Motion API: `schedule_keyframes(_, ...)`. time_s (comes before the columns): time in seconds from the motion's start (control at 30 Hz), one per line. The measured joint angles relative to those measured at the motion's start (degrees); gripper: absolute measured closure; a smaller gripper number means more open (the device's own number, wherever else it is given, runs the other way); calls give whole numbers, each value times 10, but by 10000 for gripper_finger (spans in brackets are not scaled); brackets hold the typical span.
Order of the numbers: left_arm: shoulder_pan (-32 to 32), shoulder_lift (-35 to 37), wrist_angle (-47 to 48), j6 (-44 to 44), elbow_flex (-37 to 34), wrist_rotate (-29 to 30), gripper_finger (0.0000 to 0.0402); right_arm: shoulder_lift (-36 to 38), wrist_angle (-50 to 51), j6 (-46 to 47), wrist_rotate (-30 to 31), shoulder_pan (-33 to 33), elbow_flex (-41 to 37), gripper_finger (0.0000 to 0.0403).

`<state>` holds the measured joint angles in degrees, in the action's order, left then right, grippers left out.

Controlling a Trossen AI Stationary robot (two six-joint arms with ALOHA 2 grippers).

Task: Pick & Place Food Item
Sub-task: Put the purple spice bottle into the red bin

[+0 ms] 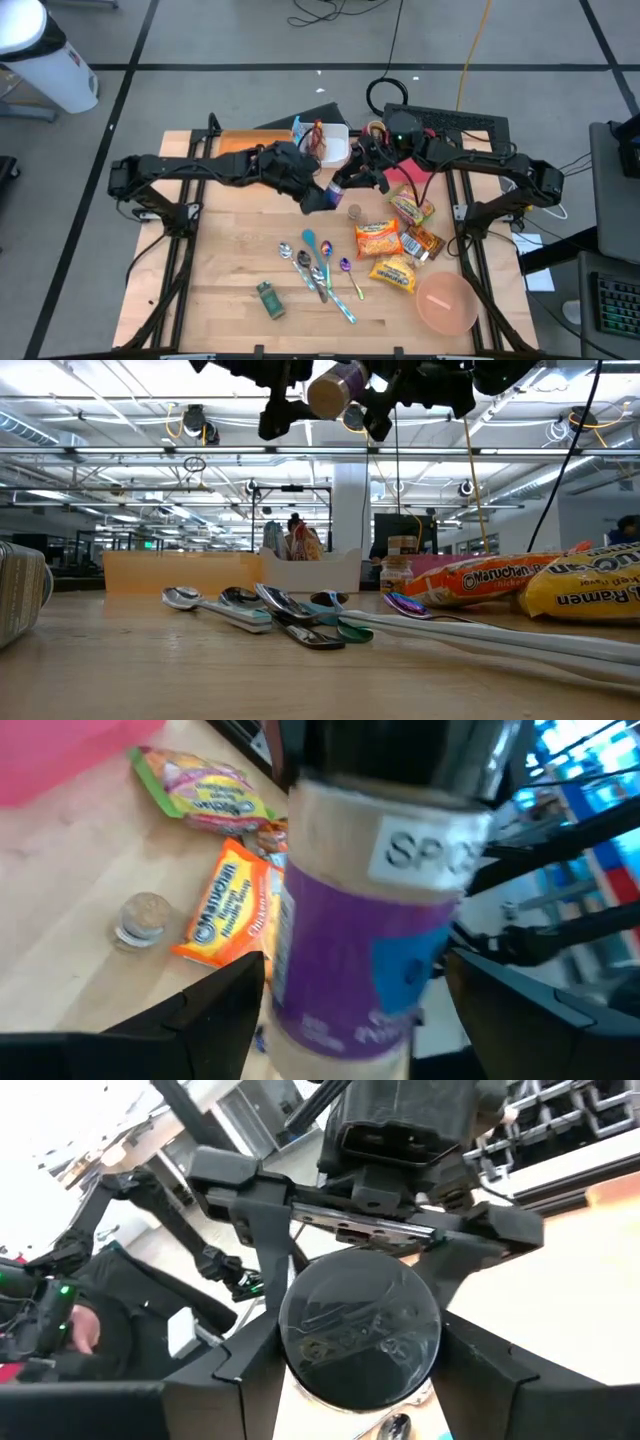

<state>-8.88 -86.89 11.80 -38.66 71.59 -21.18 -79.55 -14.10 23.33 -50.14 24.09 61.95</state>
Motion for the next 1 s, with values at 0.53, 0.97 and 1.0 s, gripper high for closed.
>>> schedule_keyframes(0.53,-152,94,124,112,0,-83,82,15,8,21,6,22,11,209)
schedule_keyframes(0.97,-279,166,232,241,0,-52,82,17,375,-229,229,41,196,209)
schedule_keyframes(1.0,-285,168,230,242,0,-52,82,17,403,-244,255,41,211,209)
